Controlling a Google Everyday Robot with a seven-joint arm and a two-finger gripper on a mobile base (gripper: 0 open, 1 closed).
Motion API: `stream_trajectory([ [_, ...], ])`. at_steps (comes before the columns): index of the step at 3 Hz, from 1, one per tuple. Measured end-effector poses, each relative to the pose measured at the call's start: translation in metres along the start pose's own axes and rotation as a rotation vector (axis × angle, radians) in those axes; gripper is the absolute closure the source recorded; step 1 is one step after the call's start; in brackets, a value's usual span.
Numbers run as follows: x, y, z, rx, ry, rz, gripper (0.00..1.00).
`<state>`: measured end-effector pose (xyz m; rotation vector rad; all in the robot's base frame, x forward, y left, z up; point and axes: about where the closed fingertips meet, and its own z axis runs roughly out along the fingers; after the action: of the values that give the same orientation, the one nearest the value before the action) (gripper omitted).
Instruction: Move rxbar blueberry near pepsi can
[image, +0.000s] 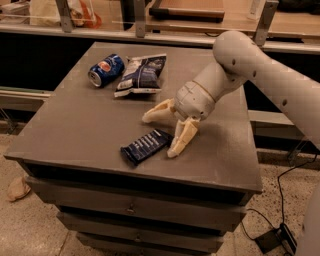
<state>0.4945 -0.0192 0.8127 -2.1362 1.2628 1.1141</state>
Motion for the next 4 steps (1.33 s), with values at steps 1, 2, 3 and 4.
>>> stream_trajectory([
  [1,-0.0025,0.0003,-0.0021,-0.001,0.001,0.003,0.72],
  [2,-0.0058,0.0004,-0.0046,-0.001,0.001,0.003,0.95],
  [3,-0.0062,0.0005,-0.0049,-0.001,0.001,0.003,1.0],
  [4,-0.0085,0.0003,-0.0073,0.007,0.003,0.0,1.0],
])
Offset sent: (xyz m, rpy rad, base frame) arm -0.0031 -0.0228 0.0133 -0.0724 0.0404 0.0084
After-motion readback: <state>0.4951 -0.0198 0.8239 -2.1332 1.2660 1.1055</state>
